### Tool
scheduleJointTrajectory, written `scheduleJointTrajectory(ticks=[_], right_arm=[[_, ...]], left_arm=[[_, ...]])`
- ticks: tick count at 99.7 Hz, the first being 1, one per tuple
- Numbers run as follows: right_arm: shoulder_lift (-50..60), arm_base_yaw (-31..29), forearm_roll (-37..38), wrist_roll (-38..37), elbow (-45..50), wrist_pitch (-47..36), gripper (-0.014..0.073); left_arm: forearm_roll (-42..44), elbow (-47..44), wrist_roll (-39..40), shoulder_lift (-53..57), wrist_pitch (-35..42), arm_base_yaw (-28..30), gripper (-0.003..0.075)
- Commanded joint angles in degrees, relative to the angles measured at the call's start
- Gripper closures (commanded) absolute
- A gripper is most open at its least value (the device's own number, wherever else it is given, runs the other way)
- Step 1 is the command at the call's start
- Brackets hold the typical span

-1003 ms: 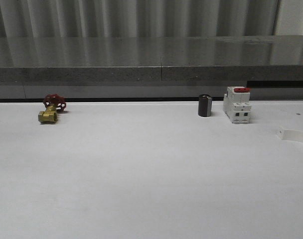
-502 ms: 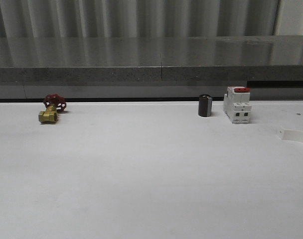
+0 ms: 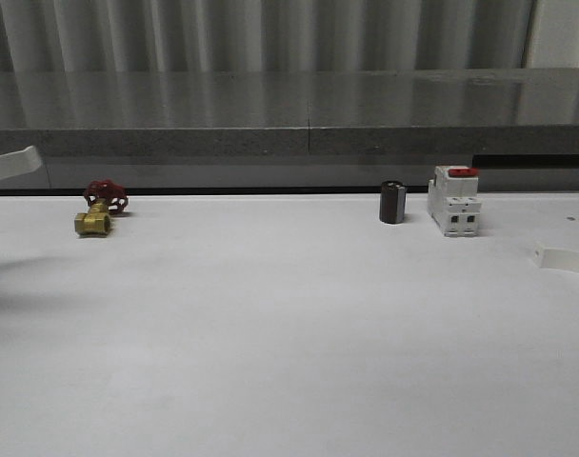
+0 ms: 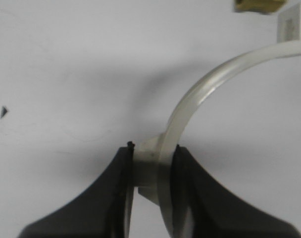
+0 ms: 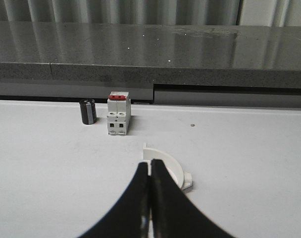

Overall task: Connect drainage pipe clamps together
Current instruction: 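Carry the clamp half toward the table center and lower it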

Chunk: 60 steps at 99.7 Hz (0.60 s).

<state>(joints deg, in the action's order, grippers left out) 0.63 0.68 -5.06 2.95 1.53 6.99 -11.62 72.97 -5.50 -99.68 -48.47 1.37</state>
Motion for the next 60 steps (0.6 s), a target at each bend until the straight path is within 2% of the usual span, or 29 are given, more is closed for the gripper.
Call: scheduleJointTrajectory(ticks=[1,30,60], right_arm=[[0.73,-0.31,0.33,0.03,-0.80,-4.72,0.0711],[0.73,-0.31,0.33,0.03,-0.80,-4.72,0.0711],[0.73,-0.31,0.33,0.03,-0.80,-4.72,0.0711]], left_arm=[[-1.64,1.42,4.85,3.97,0.83,-4.37,0.0732],[-1.64,1.42,14.95,1.53,8.22,-20.33,0.0732],[-1.42,7.29,19.94,-6.95,7.17,-25.88,0.0732]])
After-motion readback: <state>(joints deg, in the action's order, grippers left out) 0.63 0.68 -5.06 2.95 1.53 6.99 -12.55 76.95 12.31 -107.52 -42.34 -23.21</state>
